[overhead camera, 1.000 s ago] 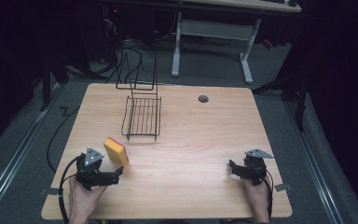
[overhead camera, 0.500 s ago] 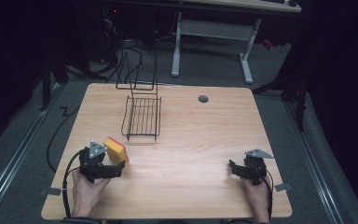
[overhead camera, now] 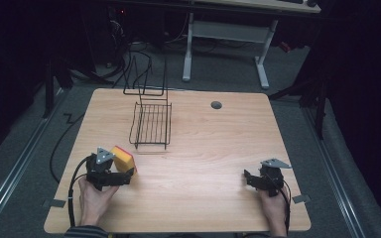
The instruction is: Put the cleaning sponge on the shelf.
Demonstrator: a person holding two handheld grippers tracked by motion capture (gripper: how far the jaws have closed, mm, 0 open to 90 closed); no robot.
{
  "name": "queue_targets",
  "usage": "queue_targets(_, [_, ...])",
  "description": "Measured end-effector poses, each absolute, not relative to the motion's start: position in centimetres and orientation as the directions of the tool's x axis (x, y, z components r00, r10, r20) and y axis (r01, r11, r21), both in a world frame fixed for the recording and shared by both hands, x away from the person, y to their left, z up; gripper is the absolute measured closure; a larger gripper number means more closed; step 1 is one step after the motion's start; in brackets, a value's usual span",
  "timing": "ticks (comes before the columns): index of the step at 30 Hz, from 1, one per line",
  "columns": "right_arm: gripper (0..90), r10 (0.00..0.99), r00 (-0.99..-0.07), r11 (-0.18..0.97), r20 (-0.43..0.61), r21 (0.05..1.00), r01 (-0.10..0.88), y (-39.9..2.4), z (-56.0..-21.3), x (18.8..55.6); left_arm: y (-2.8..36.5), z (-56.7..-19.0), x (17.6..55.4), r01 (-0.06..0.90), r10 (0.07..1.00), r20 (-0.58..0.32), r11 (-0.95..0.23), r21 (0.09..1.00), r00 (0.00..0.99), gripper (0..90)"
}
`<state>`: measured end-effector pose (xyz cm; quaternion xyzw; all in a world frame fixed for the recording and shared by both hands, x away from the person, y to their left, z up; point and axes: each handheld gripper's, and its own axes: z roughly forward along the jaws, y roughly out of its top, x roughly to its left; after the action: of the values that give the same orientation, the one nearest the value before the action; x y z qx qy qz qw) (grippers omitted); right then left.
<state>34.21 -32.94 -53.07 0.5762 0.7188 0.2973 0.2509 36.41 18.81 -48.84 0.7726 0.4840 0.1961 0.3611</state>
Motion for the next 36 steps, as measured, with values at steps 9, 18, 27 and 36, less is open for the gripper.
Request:
queue_targets(9, [23.1,0.978,-0.210,0.159,-0.018,0.716,0.679,-32.9,-53.1,34.2,18.7,-49.2,37.0,0.607,0.892,-0.044,-0.270,0.748,0.451,0.0])
queue_targets(18, [23.1,0.977,-0.211,0.161,-0.020,0.717,0.678,-32.9,-53.1,34.2,18.4,-49.7,37.6,0.610,0.890,-0.048,-0.271,0.745,0.454,0.1])
queue_targets(27, [23.1,0.977,-0.210,0.160,-0.019,0.717,0.679,-32.9,-53.1,34.2,18.4,-50.0,38.1,0.612,0.892,-0.058,-0.259,0.747,0.448,0.6])
queue_targets(36, [23.1,0.977,-0.211,0.161,-0.020,0.717,0.678,-32.9,-53.1,34.2,18.3,-50.3,38.3,0.604,0.893,-0.051,-0.259,0.754,0.448,6.4])
